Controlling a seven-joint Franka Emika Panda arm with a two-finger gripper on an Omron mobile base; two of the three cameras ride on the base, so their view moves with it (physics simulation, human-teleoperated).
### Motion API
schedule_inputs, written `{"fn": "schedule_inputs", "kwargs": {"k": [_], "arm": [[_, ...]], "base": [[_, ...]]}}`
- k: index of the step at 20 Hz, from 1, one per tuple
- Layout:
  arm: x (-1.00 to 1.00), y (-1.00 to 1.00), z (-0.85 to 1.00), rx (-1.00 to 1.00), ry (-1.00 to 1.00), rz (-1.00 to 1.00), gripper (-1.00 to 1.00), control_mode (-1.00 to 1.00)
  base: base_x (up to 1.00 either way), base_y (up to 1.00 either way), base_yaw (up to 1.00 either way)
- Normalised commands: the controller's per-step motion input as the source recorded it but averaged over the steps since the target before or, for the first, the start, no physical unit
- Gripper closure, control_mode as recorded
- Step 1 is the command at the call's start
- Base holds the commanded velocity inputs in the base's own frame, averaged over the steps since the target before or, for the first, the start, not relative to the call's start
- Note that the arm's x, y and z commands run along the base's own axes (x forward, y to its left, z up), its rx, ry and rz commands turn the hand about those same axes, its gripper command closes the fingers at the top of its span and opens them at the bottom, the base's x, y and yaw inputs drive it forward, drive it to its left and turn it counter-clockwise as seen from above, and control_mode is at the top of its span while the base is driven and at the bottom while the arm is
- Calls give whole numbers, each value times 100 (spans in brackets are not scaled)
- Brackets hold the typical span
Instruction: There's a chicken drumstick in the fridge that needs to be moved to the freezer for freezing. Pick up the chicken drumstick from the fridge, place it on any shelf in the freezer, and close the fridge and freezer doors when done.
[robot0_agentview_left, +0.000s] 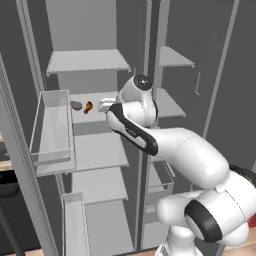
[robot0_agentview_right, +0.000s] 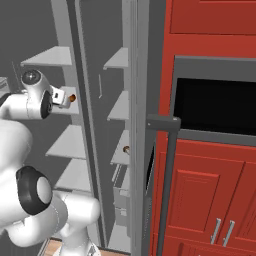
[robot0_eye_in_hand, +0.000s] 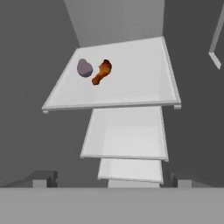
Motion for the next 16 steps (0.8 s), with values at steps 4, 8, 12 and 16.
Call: {"fn": "schedule_inputs", "kwargs": {"k": [4,8,12,16], "arm": [[25,17,-4,0,-4,0,-100,-100],[32,32,-1,-2,0,0,-100,-100],[32,22,-1,0,0,0,-100,-100],[32,5,-1,0,0,0,-100,-100]], "base": [[0,0,0],[0,0,0],[0,0,0],[0,0,0]]}}
